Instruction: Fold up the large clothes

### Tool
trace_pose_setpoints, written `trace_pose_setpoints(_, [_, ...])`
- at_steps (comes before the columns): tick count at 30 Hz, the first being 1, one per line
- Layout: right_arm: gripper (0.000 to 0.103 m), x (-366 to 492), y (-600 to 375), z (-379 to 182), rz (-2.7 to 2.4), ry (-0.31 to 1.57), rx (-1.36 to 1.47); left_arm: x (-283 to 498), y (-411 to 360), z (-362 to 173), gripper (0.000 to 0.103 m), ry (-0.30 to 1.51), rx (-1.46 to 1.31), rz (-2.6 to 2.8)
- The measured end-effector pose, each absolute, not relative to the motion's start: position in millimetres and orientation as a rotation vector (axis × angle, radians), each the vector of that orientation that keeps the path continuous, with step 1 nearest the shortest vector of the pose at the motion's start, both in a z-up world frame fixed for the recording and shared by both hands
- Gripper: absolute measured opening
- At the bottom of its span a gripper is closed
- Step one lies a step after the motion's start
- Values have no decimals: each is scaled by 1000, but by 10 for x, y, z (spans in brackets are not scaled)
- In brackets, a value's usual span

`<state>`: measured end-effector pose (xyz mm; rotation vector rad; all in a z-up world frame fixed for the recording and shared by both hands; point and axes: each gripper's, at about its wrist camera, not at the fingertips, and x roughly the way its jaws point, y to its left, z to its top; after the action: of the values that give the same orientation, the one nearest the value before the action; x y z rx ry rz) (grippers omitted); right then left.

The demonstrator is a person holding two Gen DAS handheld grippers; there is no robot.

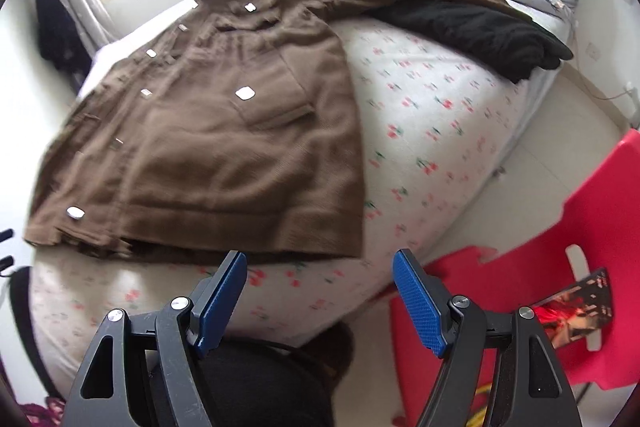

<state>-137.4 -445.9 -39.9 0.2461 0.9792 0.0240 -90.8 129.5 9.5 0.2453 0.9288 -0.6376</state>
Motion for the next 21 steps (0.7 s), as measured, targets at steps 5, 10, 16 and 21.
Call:
trace_pose_setpoints(5, [77,-1169,-4507,-316,85,926,294,-440,1430,15,83,966,57,-551])
trace_pose_setpoints(10, [77,-661,-4687,-409,83,941,350,103,1496,-163,83,977,-77,-476])
trace_pose_setpoints(16, [77,-194,-4996,-774,48,965,497,612,1532,-537,60,1083,-320,-486])
trace_pose_setpoints(21, [69,-345,-4991,-874,133,911,564,441,1494,-609,52,1120,-407,-621])
